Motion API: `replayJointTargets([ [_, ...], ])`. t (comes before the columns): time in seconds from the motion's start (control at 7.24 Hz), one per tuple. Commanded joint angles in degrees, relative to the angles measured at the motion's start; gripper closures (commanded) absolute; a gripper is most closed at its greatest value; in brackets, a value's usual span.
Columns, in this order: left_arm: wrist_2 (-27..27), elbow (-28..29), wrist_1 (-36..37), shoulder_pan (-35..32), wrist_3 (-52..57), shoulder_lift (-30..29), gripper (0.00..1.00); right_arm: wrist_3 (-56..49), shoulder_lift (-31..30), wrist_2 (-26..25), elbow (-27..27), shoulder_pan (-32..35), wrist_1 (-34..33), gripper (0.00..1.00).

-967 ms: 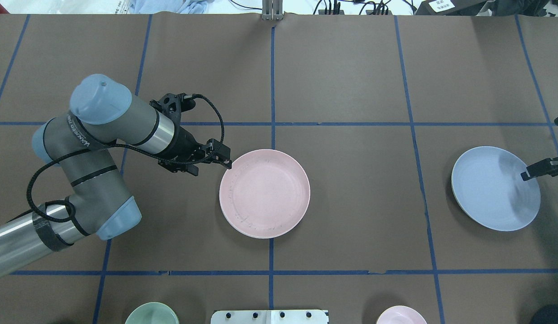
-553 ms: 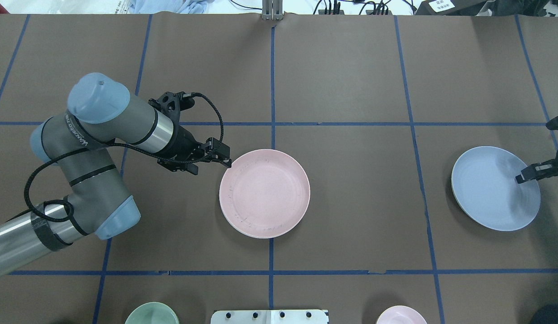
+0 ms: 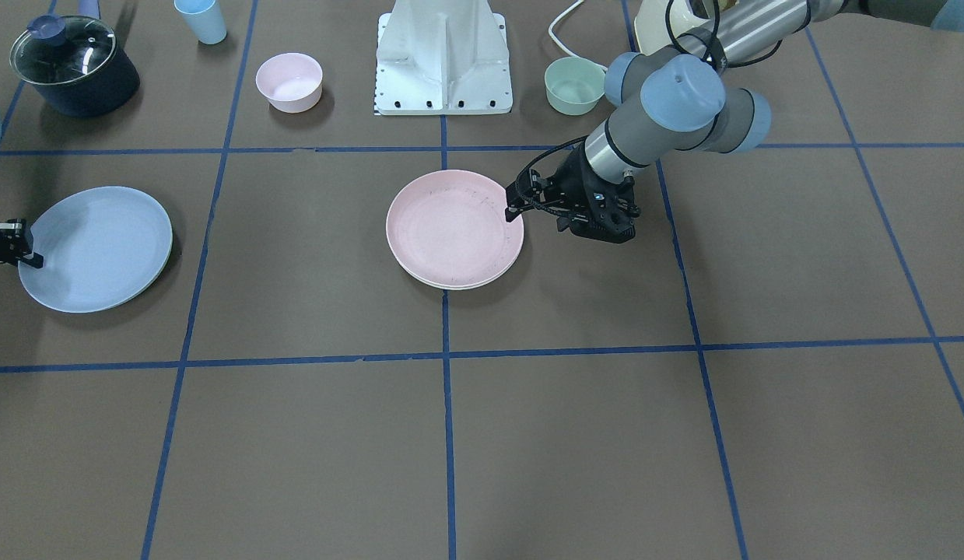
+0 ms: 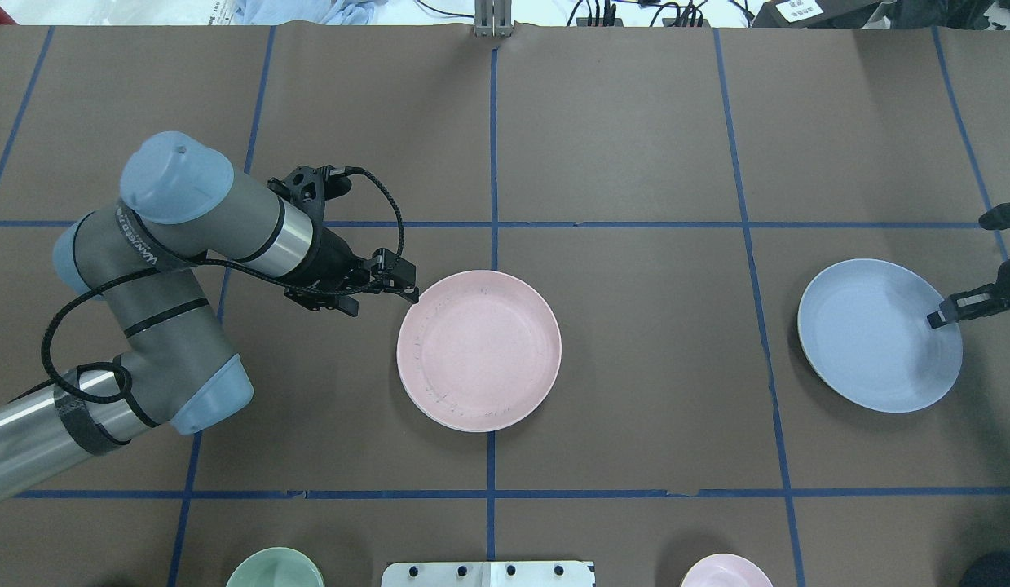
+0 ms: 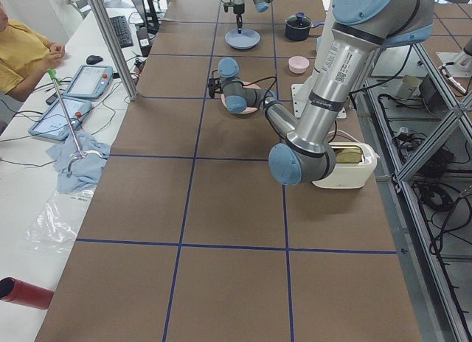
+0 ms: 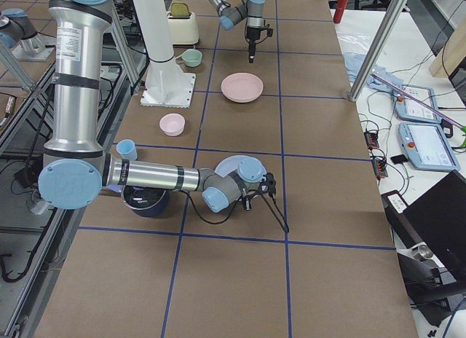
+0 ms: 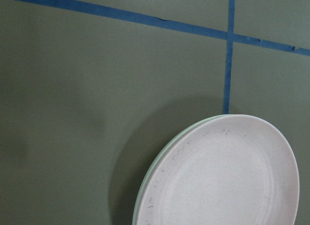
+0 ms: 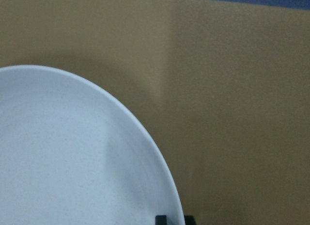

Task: Stack three plates with pink and blue
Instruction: 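Release the pink plate with the left gripper while the right grasps the blue plate, then slide the light blue plate with the right gripper onto the pink plate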

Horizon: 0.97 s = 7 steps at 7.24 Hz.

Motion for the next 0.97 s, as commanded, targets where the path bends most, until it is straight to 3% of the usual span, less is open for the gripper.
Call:
replayJointTargets([
  [0.0,0.01,-0.24,0.00,0.00,-0.11,0.06,0.01,9.56,-0.29,1.96,6.95,0.06,0.03,1.00],
  [0.28,0.09,-0.24,0.00,0.00,-0.02,0.06,0.01,23.63,0.85,2.41,11.29,-1.08,5.00,1.00],
  [0.55,-0.08,-0.24,0.00,-0.70,0.24,0.15,0.01,44.50,8.36,0.23,11.30,-7.47,13.79,1.00],
  [0.83,-0.52,-0.24,0.09,-3.06,0.59,0.15,0.01,59.23,15.84,-10.45,13.57,-20.35,14.72,1.00],
])
